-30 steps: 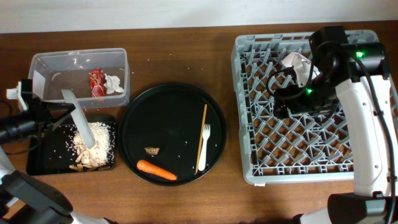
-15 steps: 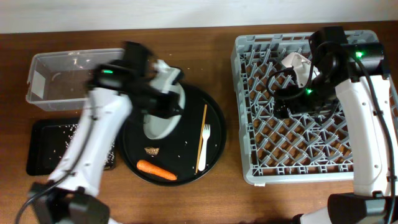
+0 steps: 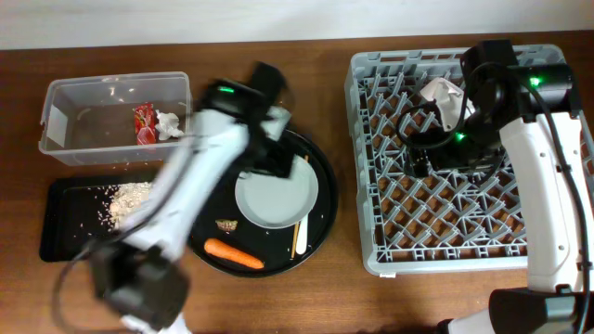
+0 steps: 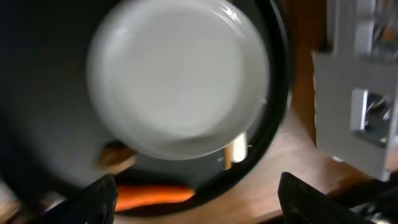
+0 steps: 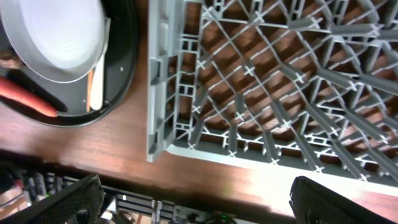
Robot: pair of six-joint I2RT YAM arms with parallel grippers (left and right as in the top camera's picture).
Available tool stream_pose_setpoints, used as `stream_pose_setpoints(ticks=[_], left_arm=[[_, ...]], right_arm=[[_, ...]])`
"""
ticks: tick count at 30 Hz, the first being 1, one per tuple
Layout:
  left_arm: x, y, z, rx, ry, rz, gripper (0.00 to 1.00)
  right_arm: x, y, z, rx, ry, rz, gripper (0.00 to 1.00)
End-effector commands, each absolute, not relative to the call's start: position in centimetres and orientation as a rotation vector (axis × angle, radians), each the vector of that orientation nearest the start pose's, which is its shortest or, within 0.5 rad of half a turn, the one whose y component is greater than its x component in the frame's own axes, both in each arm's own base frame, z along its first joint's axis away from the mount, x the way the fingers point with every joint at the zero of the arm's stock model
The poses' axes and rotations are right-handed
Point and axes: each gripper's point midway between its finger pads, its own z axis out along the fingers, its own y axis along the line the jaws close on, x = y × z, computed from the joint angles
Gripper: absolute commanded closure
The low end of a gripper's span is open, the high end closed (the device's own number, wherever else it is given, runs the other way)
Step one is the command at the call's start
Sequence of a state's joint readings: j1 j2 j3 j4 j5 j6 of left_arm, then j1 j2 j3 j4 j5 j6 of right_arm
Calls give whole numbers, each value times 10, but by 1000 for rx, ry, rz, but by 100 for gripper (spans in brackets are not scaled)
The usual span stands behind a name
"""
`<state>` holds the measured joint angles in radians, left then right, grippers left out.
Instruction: Sort waste into correct bins and load items into the dishwasher rack
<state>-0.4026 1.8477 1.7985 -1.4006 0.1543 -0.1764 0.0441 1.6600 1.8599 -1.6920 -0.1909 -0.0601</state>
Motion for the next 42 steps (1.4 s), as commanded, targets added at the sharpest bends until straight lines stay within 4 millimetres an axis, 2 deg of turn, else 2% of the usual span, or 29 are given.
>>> stream_pose_setpoints(ticks=[1,2,4,5,6,8,9,11,12,15,20,24,28,30,32,34,36,37,38,40,42], left_arm=[[325,-70,262,1,2815,-229,13],[317,-28,283,-170,2746,-204,3],[304,16,299,-354,2675,-164,1],[297,37,303,-450,2648,-141,1],[292,50,303,-512,2641,-127,1],[289,62,300,-569,2641,-116,1],[289,65,300,-582,2639,-113,1],[288,66,300,-586,2639,-110,1],[288,67,300,-590,2639,-97,1],[288,67,299,-590,2640,-97,1],[288,67,299,-590,2640,-98,1],[288,67,299,-590,2640,-98,1],[287,67,299,-590,2643,-99,1],[287,67,299,-590,2644,-99,1],[287,67,299,-590,2644,-99,1],[287,67,299,-590,2643,-99,1],[287,67,299,-590,2644,-99,1],[287,67,299,-590,2643,-98,1],[287,67,299,-590,2643,-98,1],[288,67,299,-590,2641,-98,1],[288,67,299,-590,2641,-98,1]], right_arm=[[287,57,244,-143,3038,373,1],[289,70,244,-194,3026,376,1],[297,102,244,-288,2974,374,1],[304,130,244,-398,2917,389,1],[308,155,238,-497,2885,379,1],[322,180,212,-457,2913,250,1],[325,192,199,-468,2935,245,1],[333,213,153,-451,3030,202,1],[336,216,131,-407,3084,178,1],[335,224,79,-340,3224,174,9],[331,226,26,-283,3345,122,27],[334,237,19,-307,3325,158,65],[332,240,17,-278,3330,159,86],[331,239,12,-167,3339,149,93],[331,239,10,-143,3340,147,96],[333,239,11,-141,3334,153,96],[342,241,22,-170,3292,182,96],[356,238,47,-177,3222,189,96],[373,228,82,-150,3130,163,96],[403,184,165,-92,2900,-2,96],[415,123,243,7,2641,-268,96]])
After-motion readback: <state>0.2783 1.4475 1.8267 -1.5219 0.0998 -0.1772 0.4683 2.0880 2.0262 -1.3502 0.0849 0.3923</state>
